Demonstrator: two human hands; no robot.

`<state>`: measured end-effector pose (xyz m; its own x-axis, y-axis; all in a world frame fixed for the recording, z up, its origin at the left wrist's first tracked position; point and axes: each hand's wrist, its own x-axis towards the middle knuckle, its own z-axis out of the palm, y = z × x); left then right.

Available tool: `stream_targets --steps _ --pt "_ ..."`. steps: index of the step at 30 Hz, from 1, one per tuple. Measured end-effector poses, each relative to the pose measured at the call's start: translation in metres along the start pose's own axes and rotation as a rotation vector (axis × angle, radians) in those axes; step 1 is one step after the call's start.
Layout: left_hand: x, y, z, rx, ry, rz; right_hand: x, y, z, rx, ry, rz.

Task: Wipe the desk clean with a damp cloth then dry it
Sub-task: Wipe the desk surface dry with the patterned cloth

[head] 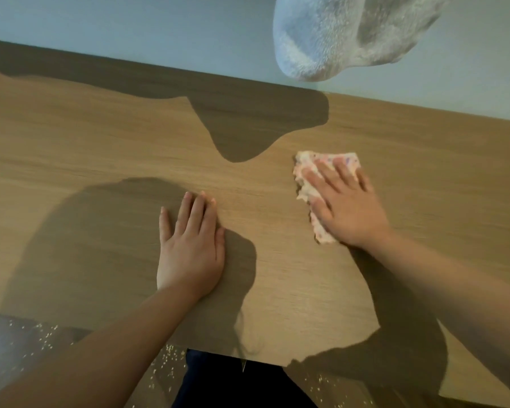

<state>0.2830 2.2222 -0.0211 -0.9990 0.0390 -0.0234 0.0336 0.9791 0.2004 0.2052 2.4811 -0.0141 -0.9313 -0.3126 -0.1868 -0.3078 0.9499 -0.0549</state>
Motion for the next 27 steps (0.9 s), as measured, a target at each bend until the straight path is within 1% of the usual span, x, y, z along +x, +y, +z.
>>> stream_targets --steps 1,2,3,4,5,7,8,9,10,11,14,15,16,17,18,20,21,22,24,27 --pt "0.001 0.0 0.0 0.006 0.001 0.001 0.021 0.01 -0.009 0.095 0.009 0.196" --pt "0.001 0.001 0.0 0.008 0.006 0.001 0.037 0.012 -0.015 0.149 0.018 0.334" --pt "0.001 0.001 0.001 0.007 0.014 -0.001 0.045 0.001 -0.02 0.15 0.024 0.386" --pt "0.0 0.0 0.002 0.005 0.019 -0.001 0.043 -0.017 -0.016 0.089 0.033 0.34" --pt "0.0 -0.001 0.003 0.002 0.025 0.0 0.033 -0.038 -0.009 0.033 0.048 0.204" --pt "0.0 -0.002 0.003 -0.002 0.045 -0.009 -0.002 -0.08 0.004 0.012 0.039 -0.203" --pt "0.0 -0.002 0.003 0.004 0.047 -0.011 -0.015 -0.088 0.004 0.035 0.033 -0.313" --pt "0.0 -0.002 0.003 0.009 0.042 -0.012 -0.014 -0.083 0.003 0.048 0.021 -0.352" --pt "0.0 -0.002 0.003 0.012 0.038 -0.013 -0.001 -0.074 0.001 0.049 0.018 -0.308" --pt "0.0 -0.002 0.003 0.014 0.036 -0.013 0.018 -0.064 -0.002 0.04 0.009 -0.187" --pt "0.0 -0.002 0.003 0.022 0.039 -0.014 0.081 -0.037 -0.016 0.189 0.049 0.299" --pt "0.0 -0.001 0.003 0.024 0.04 -0.013 0.094 -0.038 -0.02 0.22 0.056 0.402" --pt "0.0 -0.002 0.004 0.023 0.043 -0.011 0.098 -0.047 -0.021 0.202 0.047 0.432" --pt "0.0 -0.002 0.004 0.023 0.047 -0.01 0.097 -0.06 -0.019 0.153 0.035 0.38" --pt "0.0 -0.002 0.005 0.025 0.051 -0.009 0.093 -0.077 -0.018 0.108 0.031 0.244" --pt "0.0 -0.001 0.005 0.034 0.057 -0.01 0.081 -0.106 -0.016 0.08 0.043 -0.107" --pt "0.001 -0.001 0.004 0.041 0.06 -0.008 0.085 -0.111 -0.014 0.065 0.05 -0.195" --pt "0.001 -0.001 0.004 0.046 0.062 -0.005 0.097 -0.108 -0.013 0.05 0.053 -0.198" --pt "0.0 -0.002 0.005 0.041 0.071 0.006 0.126 -0.086 -0.016 0.046 0.035 -0.049" --pt "-0.001 -0.003 0.006 0.034 0.086 0.014 0.157 -0.035 -0.021 0.105 0.062 0.186"
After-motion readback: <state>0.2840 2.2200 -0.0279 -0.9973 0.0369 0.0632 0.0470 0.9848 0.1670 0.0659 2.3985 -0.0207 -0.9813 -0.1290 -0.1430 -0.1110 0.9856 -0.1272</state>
